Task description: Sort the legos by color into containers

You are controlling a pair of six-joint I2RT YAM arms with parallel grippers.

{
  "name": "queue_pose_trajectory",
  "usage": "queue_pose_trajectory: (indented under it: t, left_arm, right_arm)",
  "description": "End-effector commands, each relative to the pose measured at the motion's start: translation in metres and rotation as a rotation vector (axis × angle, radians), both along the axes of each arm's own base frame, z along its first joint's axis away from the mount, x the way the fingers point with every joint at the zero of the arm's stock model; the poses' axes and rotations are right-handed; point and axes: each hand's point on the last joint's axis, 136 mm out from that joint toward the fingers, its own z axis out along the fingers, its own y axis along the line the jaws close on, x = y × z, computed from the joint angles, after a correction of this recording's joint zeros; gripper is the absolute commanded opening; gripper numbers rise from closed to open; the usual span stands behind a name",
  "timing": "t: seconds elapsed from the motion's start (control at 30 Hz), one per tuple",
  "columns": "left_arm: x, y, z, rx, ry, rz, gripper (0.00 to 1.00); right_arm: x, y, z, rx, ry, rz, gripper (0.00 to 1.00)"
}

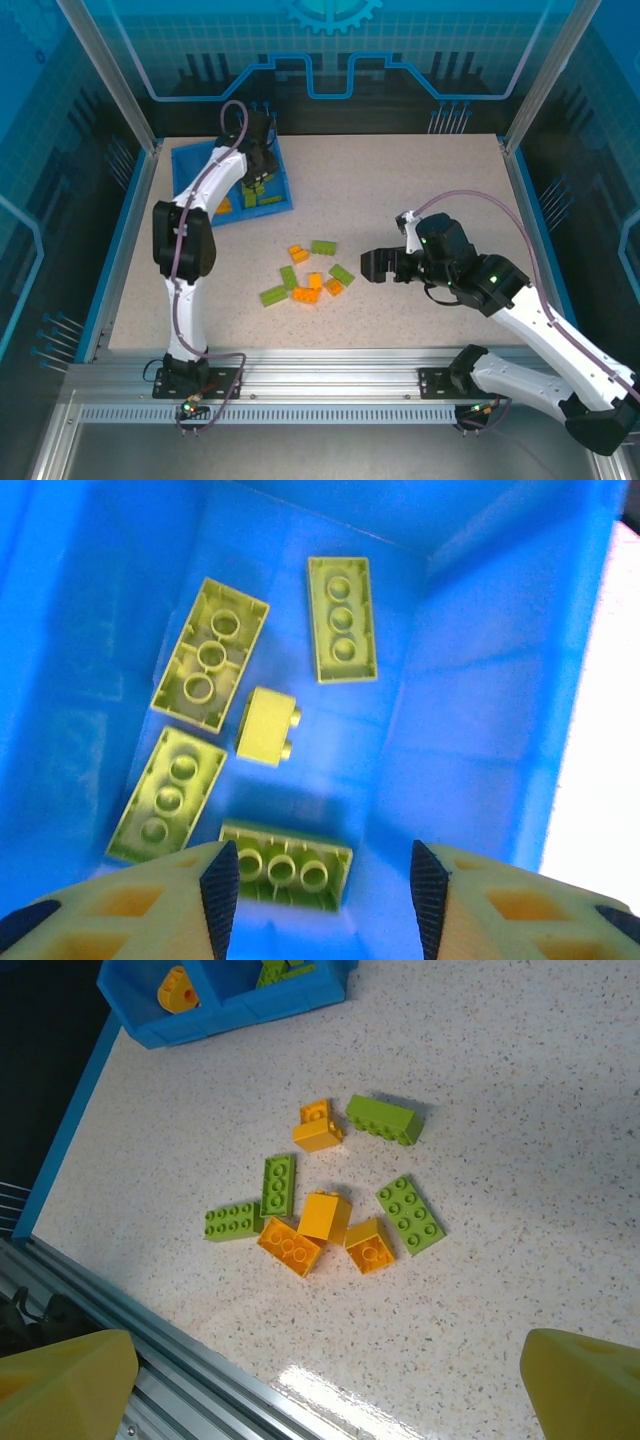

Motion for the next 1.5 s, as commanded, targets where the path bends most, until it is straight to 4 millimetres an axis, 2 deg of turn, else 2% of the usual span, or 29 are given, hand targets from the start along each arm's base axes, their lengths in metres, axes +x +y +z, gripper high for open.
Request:
queue_pose_trajectory:
  t: [0.0,0.13,0.27,0.37,0.5,0.67,0.73,0.97,1.17,1.33,1.47]
  left_arm:
    - [-0.027,-0.012,0.052,-0.103,-0.085,-0.023,0.52]
    - [-0.066,-0.038,0.072,-0.075,-0.136,-0.115,0.53]
    - [-0.105,-0.093,0.069,-0.047,-0.129,-0.310,0.55]
    - [-0.128,-0.122,0.045,0.011,-0.070,-0.425,0.61]
    - [-0.146,-0.143,0.002,0.014,0.035,-0.494,0.72]
    - [-0.153,-0.167,-0.036,0.038,0.099,-0.589,0.91]
    - [-0.152,-0.170,-0.048,0.076,0.122,-0.604,0.98]
    - [-0.151,-0.185,-0.084,0.085,0.189,-0.640,0.99]
    - [-0.148,-0.191,-0.099,0.135,0.213,-0.657,0.94]
    - [-0.150,-0.191,-0.118,0.171,0.257,-0.662,0.81]
    - [-0.152,-0.188,-0.125,0.187,0.271,-0.657,0.68]
  right_arm:
    - [0.004,0.006,0.009,0.027,-0.011,0.001,1.00]
    - [0.011,0.006,0.004,0.018,-0.010,-0.023,1.00]
    - [0.015,0.009,-0.002,0.011,0.002,-0.027,1.00]
    - [0.017,0.011,-0.004,0.008,0.009,-0.026,1.00]
    - [0.015,0.008,-0.007,0.000,0.014,-0.031,1.00]
    - [0.013,0.003,-0.009,0.002,0.010,-0.048,1.00]
    - [0.013,0.002,-0.009,0.004,0.010,-0.051,1.00]
    - [0.010,-0.004,-0.010,0.000,0.009,-0.061,1.00]
    - [0.010,-0.005,-0.014,-0.003,0.019,-0.067,1.00]
    - [0.009,-0.006,-0.015,-0.002,0.023,-0.068,1.00]
    - [0.009,-0.008,-0.015,-0.003,0.020,-0.071,1.00]
